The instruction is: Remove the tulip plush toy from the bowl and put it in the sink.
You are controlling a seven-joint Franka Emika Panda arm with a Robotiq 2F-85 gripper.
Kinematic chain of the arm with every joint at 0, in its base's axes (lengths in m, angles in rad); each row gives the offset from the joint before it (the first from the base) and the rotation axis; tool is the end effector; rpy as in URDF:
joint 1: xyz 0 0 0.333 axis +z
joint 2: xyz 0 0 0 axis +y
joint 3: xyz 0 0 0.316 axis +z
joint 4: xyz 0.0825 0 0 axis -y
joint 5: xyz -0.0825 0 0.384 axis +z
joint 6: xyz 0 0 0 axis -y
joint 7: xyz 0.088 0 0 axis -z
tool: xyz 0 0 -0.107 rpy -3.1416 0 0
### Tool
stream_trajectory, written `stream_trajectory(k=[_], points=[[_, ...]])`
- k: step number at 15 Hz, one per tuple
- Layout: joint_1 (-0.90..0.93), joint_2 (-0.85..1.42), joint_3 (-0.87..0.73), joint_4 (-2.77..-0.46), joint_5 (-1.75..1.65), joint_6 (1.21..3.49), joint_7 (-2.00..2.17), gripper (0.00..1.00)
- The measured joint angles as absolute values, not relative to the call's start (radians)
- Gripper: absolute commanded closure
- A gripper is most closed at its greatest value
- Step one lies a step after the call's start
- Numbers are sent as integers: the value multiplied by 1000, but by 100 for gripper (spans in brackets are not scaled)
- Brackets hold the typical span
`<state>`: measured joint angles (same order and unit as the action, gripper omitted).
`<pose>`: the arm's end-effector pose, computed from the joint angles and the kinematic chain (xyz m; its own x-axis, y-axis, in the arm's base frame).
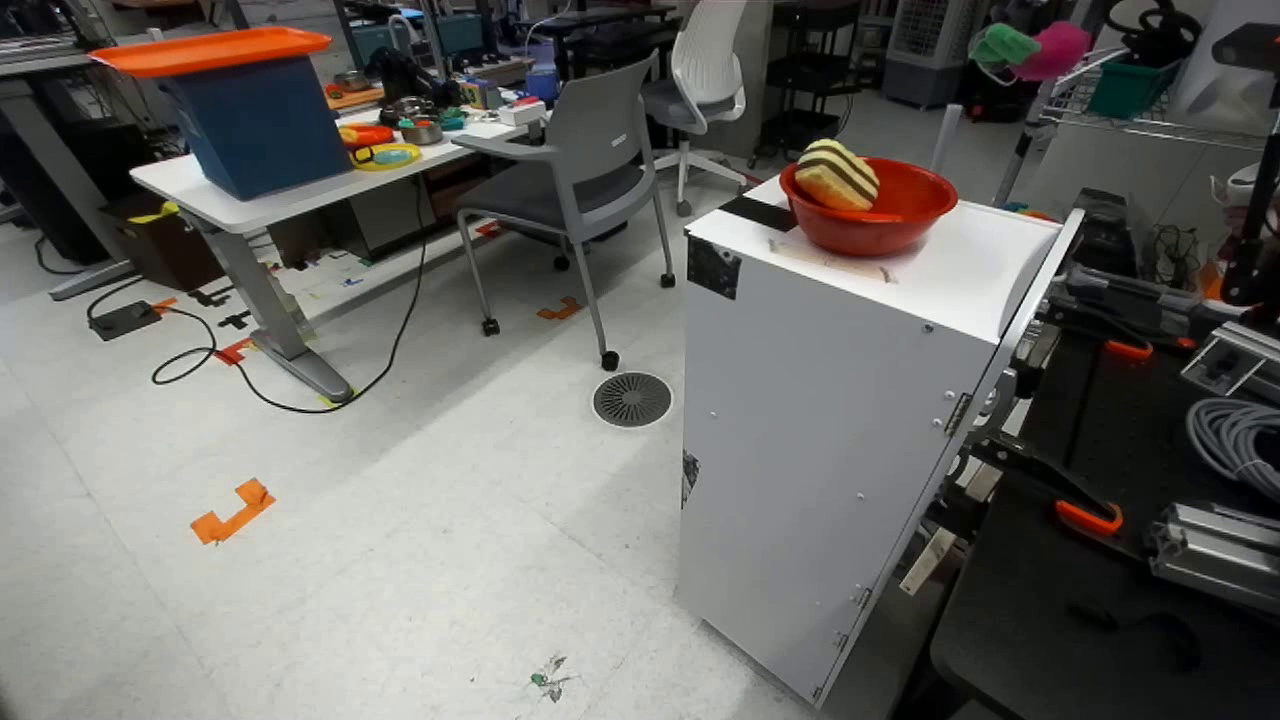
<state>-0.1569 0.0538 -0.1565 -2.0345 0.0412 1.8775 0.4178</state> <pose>0.5125 -0.1621 0.4032 0.7135 -0.6709 -0.2019 -0.6748 -0.7356 0.0596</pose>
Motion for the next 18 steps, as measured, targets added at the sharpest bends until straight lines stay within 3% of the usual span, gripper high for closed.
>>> stream_trajectory(k=[18], points=[[-143, 115, -172, -1934, -20, 1792, 400, 99]])
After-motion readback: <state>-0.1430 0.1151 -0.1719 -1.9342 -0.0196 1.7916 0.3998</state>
